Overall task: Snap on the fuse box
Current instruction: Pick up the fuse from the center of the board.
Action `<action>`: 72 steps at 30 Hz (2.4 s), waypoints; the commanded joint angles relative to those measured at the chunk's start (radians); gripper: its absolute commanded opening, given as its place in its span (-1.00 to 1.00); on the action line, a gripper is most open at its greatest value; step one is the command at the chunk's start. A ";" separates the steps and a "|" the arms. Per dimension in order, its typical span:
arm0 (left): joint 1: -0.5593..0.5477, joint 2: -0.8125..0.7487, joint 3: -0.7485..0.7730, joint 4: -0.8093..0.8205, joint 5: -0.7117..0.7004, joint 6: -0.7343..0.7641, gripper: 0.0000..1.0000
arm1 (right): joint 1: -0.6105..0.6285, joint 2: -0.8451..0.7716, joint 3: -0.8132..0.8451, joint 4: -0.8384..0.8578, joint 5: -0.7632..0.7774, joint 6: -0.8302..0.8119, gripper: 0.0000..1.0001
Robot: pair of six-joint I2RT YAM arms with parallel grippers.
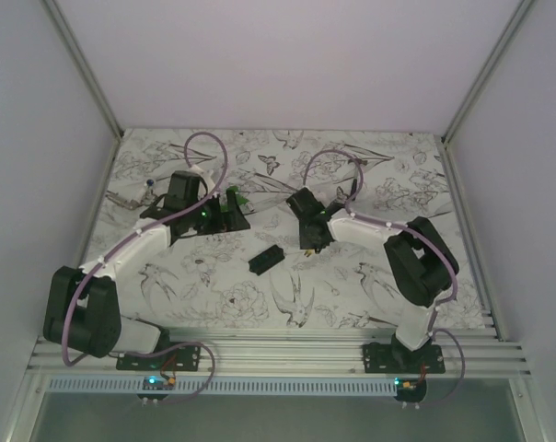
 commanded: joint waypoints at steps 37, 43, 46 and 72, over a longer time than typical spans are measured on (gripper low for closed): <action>0.066 0.313 0.370 -0.011 0.457 -0.462 -0.19 | -0.004 -0.193 -0.040 0.800 -0.671 -0.600 -0.55; 0.063 0.313 0.355 -0.011 0.461 -0.470 -0.29 | -0.004 -0.193 -0.044 0.815 -0.667 -0.591 -0.54; 0.062 0.305 0.345 -0.012 0.458 -0.473 -0.32 | -0.004 -0.186 -0.040 0.813 -0.663 -0.590 -0.54; 0.063 0.255 0.288 -0.026 0.434 -0.479 -0.62 | -0.004 -0.140 -0.020 0.811 -0.618 -0.587 -0.52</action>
